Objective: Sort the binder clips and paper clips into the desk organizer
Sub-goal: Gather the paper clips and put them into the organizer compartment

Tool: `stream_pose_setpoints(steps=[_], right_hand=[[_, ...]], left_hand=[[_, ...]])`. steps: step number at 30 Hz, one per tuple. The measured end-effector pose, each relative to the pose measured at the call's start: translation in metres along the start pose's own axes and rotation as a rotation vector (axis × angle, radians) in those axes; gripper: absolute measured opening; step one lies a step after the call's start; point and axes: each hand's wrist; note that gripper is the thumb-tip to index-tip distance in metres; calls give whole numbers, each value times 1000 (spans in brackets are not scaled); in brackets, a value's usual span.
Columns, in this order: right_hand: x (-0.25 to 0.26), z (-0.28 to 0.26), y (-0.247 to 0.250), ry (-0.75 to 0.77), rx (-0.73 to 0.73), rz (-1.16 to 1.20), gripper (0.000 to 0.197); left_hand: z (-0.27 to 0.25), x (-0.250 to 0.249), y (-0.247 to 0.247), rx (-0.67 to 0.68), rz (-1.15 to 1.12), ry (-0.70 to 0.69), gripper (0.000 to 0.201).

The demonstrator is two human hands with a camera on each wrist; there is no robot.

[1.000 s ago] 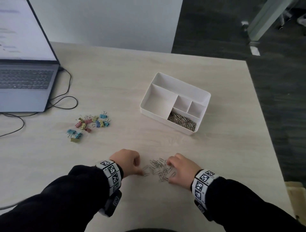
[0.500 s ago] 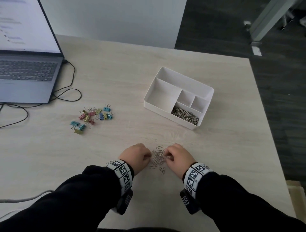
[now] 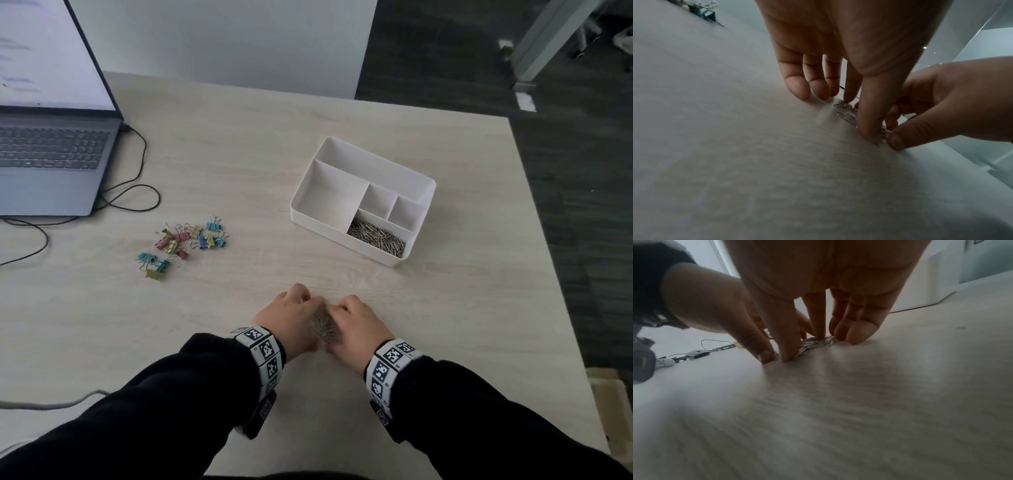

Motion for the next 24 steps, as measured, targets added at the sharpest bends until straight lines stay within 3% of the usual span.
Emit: stream_pose_setpoints(steps=[4,8,24], right_hand=[[0,0,-4,52,-27,44,34],[-3,-1,-6,69,-25,51,22],[-31,13,32,-76,39,40,13]], left_hand=[[5,-6,0,-10,-11,-45,41],[7,-8,-1,-38,-15,-49,19],[43,-9,24,43,-70,-19,17]])
Point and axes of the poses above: each hand's wrist, its own z-axis towards the middle knuckle, its own y-axis out of the back of the hand, x = y × z, and after that the axes turned 1 degree about z, right-handed
